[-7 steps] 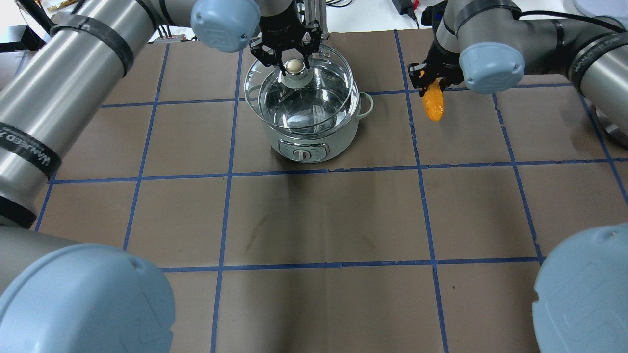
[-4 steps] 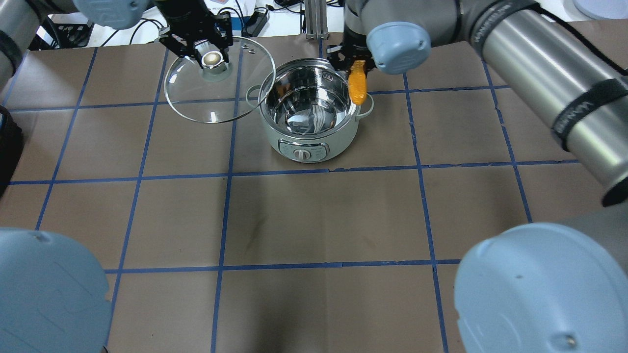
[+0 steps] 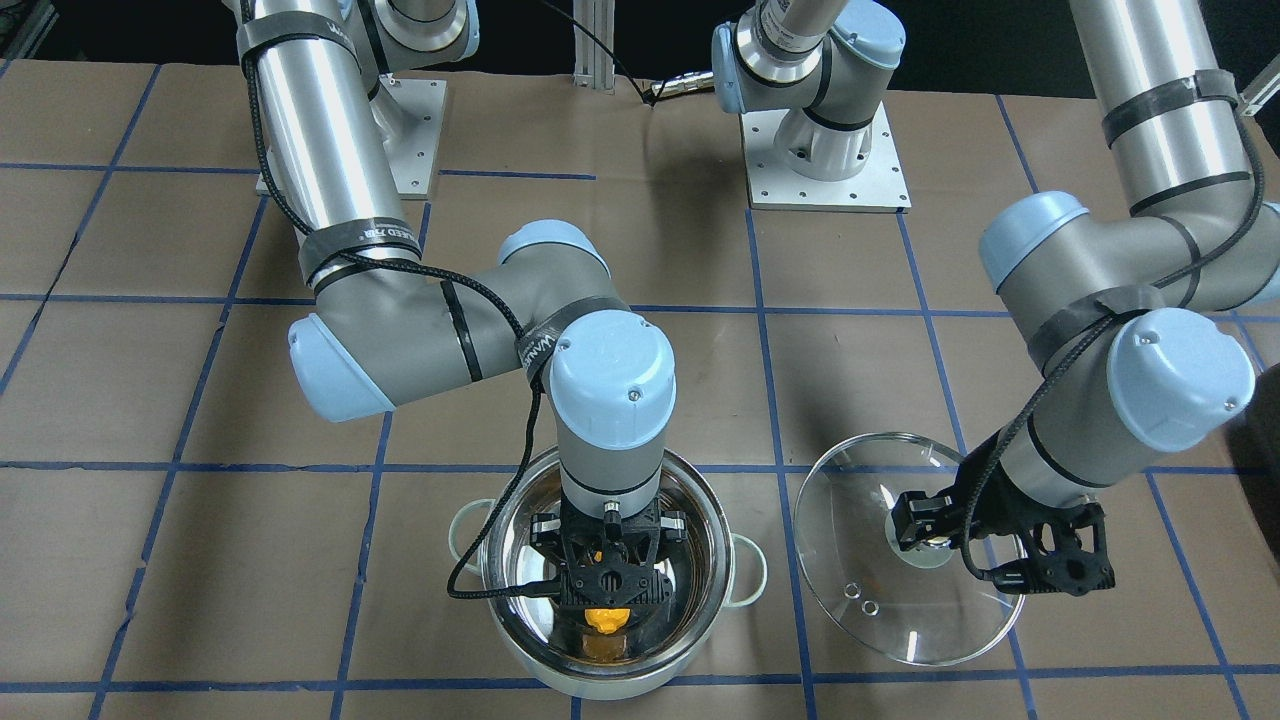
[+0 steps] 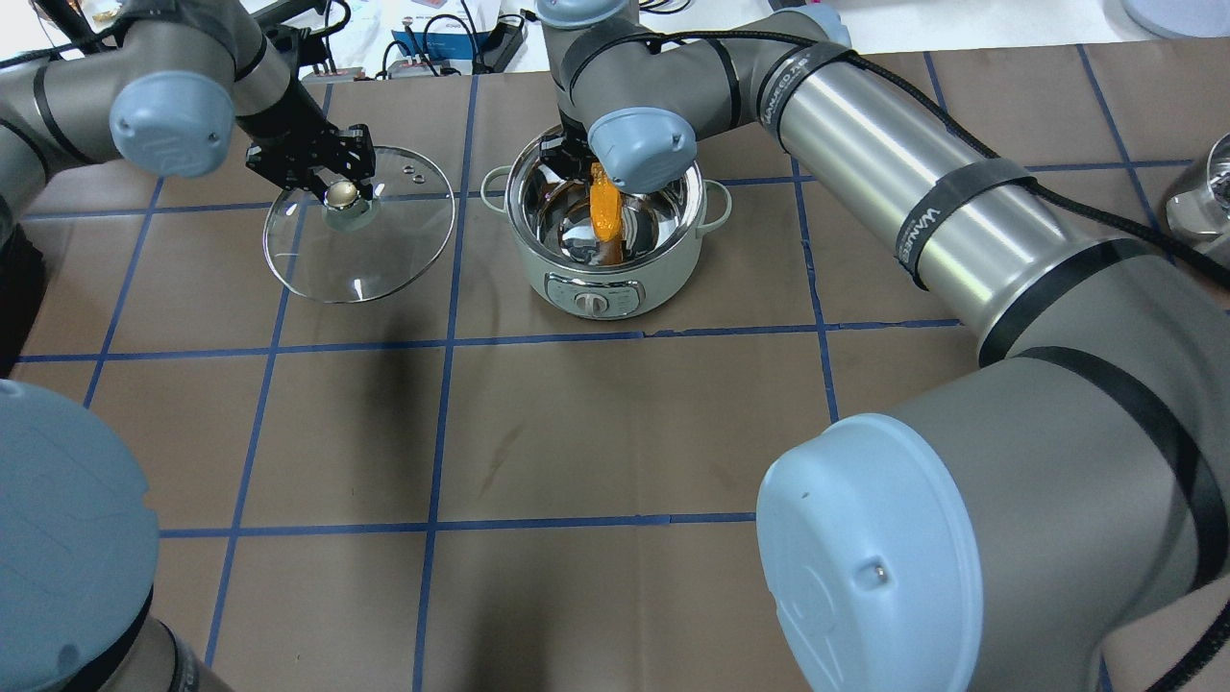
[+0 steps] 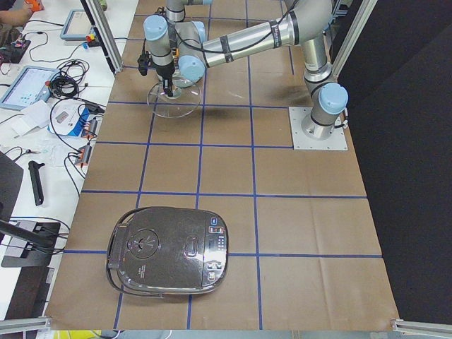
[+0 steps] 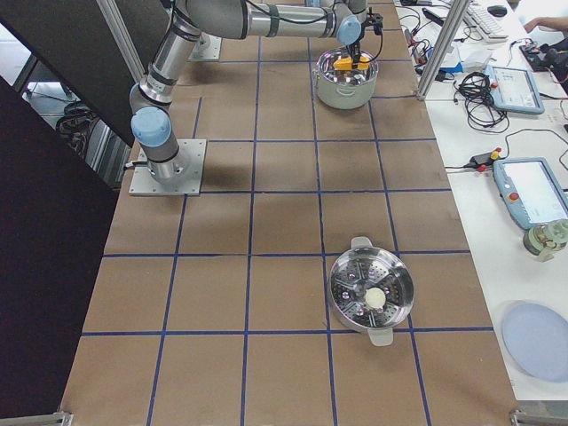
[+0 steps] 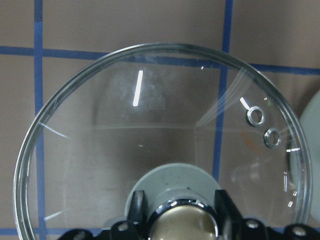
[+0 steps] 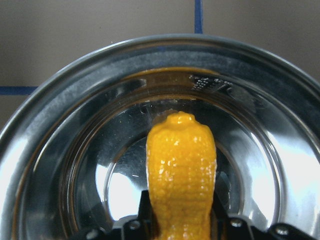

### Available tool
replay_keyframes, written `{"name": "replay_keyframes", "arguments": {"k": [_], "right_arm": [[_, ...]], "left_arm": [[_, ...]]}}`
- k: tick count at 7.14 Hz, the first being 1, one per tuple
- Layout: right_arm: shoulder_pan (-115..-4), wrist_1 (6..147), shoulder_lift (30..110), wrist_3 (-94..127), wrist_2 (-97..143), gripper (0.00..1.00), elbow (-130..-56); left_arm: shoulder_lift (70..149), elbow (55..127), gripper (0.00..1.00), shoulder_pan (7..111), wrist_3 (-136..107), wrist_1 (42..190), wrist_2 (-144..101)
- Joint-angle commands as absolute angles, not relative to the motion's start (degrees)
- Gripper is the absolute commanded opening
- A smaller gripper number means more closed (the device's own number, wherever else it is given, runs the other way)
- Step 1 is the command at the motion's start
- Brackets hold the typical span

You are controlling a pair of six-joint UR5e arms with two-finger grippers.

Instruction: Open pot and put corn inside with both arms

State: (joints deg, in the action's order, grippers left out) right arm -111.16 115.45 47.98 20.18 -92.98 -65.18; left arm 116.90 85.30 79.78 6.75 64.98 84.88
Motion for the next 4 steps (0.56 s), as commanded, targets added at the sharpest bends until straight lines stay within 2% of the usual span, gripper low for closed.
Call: {"name": "replay_keyframes", "arguments": {"k": [1, 2, 3, 4], "right_arm": [[-111.27, 117.15, 45.8, 19.78, -93.08, 0.12, -66.88], [-111.27, 117.16, 45.97, 20.04, -93.25, 0.6, -66.8], [-111.27, 116.9, 46.49, 20.13, -92.9, 1.0, -66.71], [-111.18, 116.37, 48.15, 19.69, -92.73, 1.0, -66.62]], "left_arm": [[119.69, 88.24, 0.1, 78.06, 9.83, 58.28, 84.9], [120.49, 88.59, 0.1, 77.44, 9.84, 58.01, 84.9], [121.46, 89.46, 0.11, 77.43, 8.63, 57.31, 84.9], [121.81, 89.65, 0.11, 77.43, 8.09, 57.13, 84.64]]}}
